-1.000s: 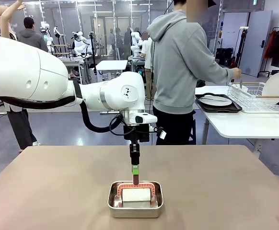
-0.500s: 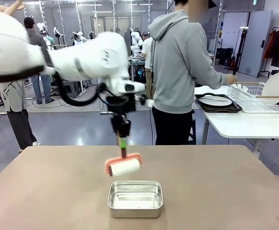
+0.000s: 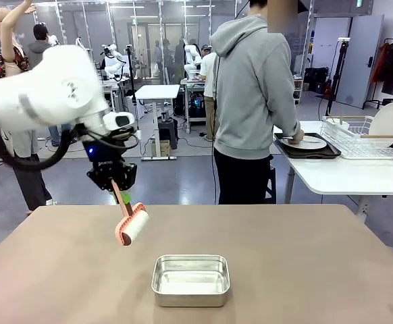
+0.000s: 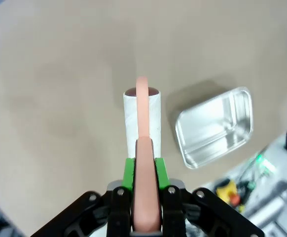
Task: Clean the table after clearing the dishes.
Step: When the right (or left) Handle tray is removed, use the right hand (or left hand) to clean the right (or left) side of the table with the Lint Roller.
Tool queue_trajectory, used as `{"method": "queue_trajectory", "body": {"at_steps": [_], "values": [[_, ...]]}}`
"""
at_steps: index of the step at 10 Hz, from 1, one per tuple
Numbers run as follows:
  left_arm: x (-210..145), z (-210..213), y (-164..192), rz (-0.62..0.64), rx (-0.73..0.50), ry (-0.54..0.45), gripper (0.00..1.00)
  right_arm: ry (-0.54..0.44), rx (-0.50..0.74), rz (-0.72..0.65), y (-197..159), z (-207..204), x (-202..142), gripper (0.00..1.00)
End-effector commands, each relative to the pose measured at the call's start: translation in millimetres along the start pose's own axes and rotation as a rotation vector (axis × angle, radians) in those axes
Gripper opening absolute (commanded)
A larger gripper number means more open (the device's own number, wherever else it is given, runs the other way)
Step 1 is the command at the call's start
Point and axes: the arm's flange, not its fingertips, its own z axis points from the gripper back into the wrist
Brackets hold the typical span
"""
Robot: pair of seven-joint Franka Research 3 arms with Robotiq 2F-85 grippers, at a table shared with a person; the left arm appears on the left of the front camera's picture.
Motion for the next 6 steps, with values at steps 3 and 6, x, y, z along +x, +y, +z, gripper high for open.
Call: {"method": "queue_trajectory", "body": {"at_steps": [3, 6], "values": [[0, 0, 0, 0.0, 0.0, 0.0, 0.1, 0.002, 0.004, 0.007, 5, -1, -1, 1.0], [0, 0, 0, 0.0, 0.0, 0.0, 0.1, 0.002, 0.004, 0.007, 5, -1, -1, 1.0]]}}
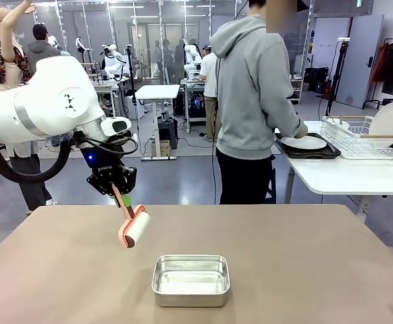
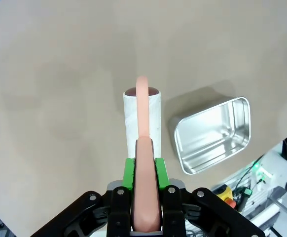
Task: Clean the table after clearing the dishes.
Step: When the right (or left) Handle tray is removed, use the right hand (or left hand) to clean the right (or left) side of the table with the Lint Roller.
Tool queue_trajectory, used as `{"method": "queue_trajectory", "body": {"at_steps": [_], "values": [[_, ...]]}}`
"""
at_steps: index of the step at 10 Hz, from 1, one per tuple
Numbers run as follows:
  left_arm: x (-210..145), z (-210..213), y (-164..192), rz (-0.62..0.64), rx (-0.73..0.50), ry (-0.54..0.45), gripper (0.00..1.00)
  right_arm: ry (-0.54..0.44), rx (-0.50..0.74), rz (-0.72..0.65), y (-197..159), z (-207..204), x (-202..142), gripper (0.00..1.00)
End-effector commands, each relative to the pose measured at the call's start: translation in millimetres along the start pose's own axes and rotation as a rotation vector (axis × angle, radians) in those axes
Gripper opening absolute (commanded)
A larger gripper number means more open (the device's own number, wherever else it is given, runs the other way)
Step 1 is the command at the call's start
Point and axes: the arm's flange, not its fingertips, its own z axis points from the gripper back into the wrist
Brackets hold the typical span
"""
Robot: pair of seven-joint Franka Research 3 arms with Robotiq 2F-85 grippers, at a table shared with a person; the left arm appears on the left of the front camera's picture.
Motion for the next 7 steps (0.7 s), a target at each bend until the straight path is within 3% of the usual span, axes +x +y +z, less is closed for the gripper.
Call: {"method": "queue_trajectory", "body": {"at_steps": [1, 2, 3, 4, 7], "values": [[3, 4, 2, -0.006, 0.011, 0.013, 0.1, 0.002, 0.003, 0.007, 5, -1, -1, 1.0], [0, 0, 0, 0.0, 0.0, 0.0, 0.21, 0.002, 0.003, 0.007, 5, -1, -1, 1.0], [5, -6, 11, 0.013, -0.099, 0.022, 0.21, 0.002, 0.003, 0.007, 5, -1, -1, 1.0], [10, -15, 28, 0.08, -0.087, -0.006, 0.21, 0.002, 0.003, 0.007, 5, -1, -1, 1.0], [8, -52, 64, 0.092, -0.206, -0.037, 0.21, 0.002, 0.003, 0.007, 5, -1, -1, 1.0]]}}
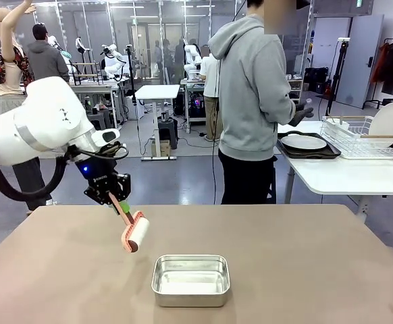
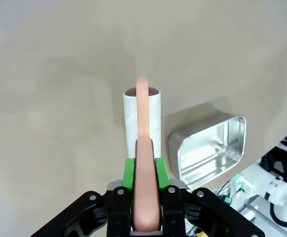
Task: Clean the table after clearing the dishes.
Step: When the right (or left) Handle tray is removed, use the right hand (or left hand) to clean the right (or left) side of the table with the Lint Roller.
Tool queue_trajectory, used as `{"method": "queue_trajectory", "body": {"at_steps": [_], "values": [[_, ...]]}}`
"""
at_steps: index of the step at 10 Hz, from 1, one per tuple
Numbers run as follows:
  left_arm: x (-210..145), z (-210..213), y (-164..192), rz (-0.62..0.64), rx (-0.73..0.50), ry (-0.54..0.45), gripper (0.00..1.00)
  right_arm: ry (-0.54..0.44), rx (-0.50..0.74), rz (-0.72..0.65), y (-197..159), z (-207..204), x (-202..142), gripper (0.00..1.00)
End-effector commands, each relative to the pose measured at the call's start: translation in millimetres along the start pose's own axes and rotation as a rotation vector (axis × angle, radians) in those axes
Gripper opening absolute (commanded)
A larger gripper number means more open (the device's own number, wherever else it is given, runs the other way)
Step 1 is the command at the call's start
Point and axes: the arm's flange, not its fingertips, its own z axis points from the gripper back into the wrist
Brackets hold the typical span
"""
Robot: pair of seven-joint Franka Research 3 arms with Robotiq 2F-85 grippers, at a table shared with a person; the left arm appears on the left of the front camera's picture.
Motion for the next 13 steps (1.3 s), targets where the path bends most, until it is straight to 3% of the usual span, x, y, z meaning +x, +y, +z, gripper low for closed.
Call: {"method": "queue_trajectory", "body": {"at_steps": [1, 4, 7, 9, 13], "values": [[-1, -21, 25, -0.014, -0.121, -0.033, 0.21, 0.002, 0.003, 0.007, 5, -1, -1, 1.0], [-4, -47, 50, -0.019, -0.205, -0.109, 0.21, 0.002, 0.003, 0.007, 5, -1, -1, 1.0], [-2, -61, 69, 0.047, -0.2, -0.078, 0.21, 0.002, 0.003, 0.007, 5, -1, -1, 1.0], [-1, -72, 99, 0.111, -0.221, -0.078, 0.21, 0.002, 0.003, 0.007, 5, -1, -1, 1.0], [-10, -64, 160, 0.115, -0.19, -0.094, 0.21, 0.002, 0.003, 0.007, 5, -1, -1, 1.0]]}}
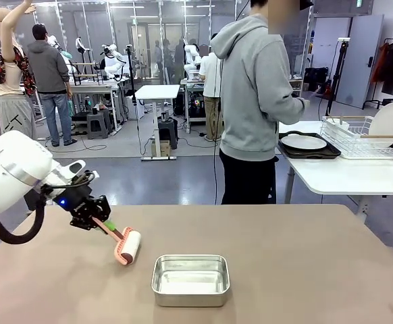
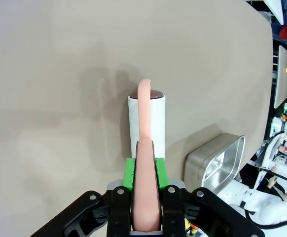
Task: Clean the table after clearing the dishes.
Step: When the right (or left) Handle tray is removed, use the right hand (or left hand) to clean the right (or left) side of the table with the Lint Roller.
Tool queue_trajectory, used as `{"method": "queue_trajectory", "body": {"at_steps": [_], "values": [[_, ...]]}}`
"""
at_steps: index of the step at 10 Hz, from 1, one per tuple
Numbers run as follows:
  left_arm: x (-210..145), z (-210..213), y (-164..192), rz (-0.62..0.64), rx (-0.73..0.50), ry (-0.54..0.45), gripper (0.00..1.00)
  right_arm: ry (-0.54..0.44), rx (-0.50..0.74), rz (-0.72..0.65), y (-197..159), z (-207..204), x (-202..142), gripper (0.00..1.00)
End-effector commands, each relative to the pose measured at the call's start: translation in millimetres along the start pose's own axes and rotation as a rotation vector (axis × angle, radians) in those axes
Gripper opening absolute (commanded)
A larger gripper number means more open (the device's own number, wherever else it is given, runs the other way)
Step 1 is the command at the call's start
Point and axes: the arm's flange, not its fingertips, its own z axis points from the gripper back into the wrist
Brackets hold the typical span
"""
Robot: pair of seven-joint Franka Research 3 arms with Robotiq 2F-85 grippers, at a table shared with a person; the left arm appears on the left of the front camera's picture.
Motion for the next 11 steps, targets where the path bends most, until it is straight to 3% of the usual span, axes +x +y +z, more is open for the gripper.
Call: {"method": "queue_trajectory", "body": {"at_steps": [1, 6, 11], "values": [[-4, 11, 51, -0.038, 0.052, -0.048, 0.21, 0.002, 0.003, 0.007, 5, -1, -1, 1.0], [-36, 75, 141, -0.111, 0.098, -0.077, 0.21, 0.002, 0.003, 0.007, 5, -1, -1, 1.0], [-53, 138, 182, -0.085, 0.208, -0.064, 0.21, 0.002, 0.003, 0.007, 5, -1, -1, 1.0]]}}
